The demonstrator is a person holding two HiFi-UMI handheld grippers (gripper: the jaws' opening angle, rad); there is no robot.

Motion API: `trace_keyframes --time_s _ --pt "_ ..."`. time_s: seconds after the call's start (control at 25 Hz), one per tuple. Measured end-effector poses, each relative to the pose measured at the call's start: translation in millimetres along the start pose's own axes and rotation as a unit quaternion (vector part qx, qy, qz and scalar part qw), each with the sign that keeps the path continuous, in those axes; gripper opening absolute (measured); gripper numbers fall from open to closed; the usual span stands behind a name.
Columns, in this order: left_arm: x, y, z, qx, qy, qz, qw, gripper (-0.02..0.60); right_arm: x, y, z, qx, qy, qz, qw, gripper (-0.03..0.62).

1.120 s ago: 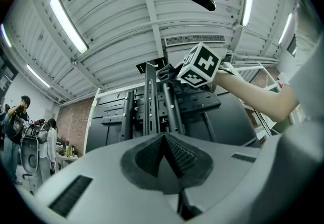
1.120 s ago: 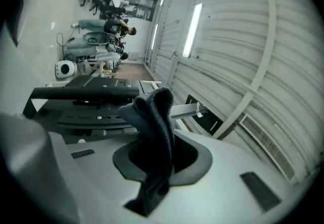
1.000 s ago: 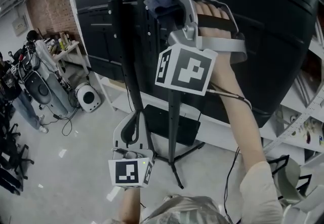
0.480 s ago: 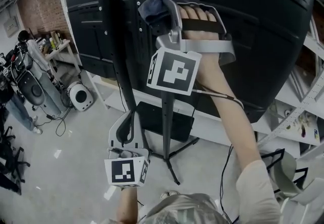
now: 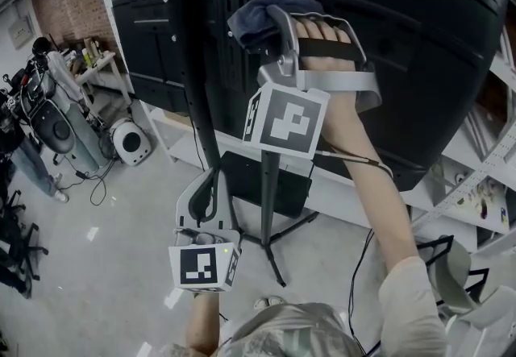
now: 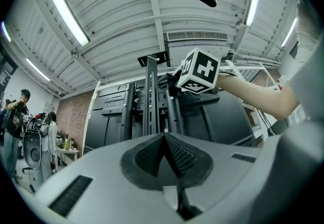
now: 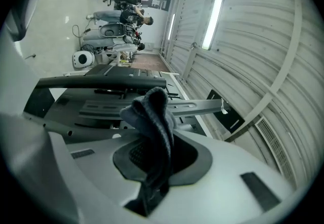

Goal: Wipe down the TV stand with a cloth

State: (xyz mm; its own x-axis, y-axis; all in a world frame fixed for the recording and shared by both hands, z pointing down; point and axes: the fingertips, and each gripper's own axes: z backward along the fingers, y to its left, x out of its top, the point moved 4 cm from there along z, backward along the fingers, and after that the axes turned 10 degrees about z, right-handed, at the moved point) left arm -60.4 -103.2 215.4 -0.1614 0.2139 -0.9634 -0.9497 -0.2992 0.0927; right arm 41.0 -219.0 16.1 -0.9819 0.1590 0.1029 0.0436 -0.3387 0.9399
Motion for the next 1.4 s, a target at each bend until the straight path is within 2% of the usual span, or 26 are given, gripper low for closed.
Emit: trace_keyframes --time_s 0.64,0.76,0.92,1.2,1.4 --pt "-12 0 4 0.000 0.016 0.009 0.9998 0.014 12 59 19 0.060 -0.010 0.014 0.998 0.057" --pt "-12 -1 4 0.001 0.015 0.013 0.9998 0.014 19 61 22 0.055 -0.020 -0.006 0.998 0.057" --pt "-15 -1 6 0.003 0.017 0.016 0.9997 0.014 25 72 28 0.073 -0.034 -0.025 0.996 0.055" --pt "-17 1 11 0.008 0.021 0.018 0.9996 0.014 17 110 37 0.110 -0.018 -0.005 0.994 0.057" --pt "-21 2 14 0.011 0.026 0.019 0.9994 0.014 20 128 43 0.126 -0.020 -0.010 0.992 0.057"
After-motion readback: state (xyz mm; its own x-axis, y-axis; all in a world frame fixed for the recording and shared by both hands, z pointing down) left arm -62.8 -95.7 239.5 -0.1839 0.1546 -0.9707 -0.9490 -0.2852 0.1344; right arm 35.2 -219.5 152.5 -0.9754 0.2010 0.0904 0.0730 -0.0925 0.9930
